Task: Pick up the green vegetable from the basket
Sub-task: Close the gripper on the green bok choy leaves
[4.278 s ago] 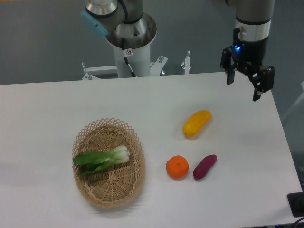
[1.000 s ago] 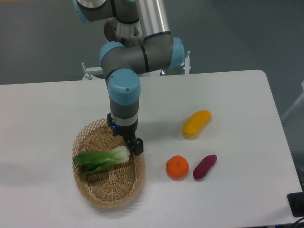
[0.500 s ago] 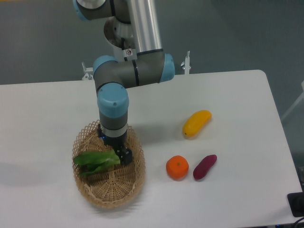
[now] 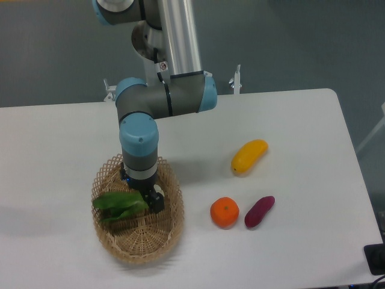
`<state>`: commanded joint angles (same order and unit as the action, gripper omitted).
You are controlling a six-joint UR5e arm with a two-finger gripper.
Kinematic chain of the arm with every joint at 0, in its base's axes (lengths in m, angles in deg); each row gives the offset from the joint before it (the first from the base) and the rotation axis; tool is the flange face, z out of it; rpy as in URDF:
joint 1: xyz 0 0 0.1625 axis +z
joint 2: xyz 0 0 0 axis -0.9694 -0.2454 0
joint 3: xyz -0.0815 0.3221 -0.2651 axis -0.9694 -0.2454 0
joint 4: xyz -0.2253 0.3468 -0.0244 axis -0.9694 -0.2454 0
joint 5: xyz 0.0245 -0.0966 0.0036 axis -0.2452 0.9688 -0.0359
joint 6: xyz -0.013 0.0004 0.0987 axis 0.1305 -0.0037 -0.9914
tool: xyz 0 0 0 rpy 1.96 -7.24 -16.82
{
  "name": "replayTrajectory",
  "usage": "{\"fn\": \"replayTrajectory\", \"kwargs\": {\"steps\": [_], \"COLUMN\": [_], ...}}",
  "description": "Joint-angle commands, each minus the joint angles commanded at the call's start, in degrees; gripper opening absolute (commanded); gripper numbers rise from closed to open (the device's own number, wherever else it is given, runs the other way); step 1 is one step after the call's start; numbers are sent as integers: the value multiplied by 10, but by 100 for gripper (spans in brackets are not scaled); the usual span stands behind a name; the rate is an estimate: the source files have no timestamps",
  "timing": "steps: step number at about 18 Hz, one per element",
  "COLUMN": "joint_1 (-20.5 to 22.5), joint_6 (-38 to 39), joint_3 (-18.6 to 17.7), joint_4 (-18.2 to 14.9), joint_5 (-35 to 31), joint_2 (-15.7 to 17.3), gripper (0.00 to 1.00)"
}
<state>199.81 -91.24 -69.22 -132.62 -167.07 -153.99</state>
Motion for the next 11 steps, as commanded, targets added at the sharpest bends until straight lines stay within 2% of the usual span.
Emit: {"fn": "replayTrajectory", "kwargs": {"steps": [2, 5, 11], "joint_1": [0, 0, 1], "joint_6": [0, -1, -2], "joint_3": [0, 1, 4], "joint_4": [2, 3, 3], "joint_5": [0, 0, -1], "joint_2": [-1, 0, 6], "gripper": [64, 46, 40]}}
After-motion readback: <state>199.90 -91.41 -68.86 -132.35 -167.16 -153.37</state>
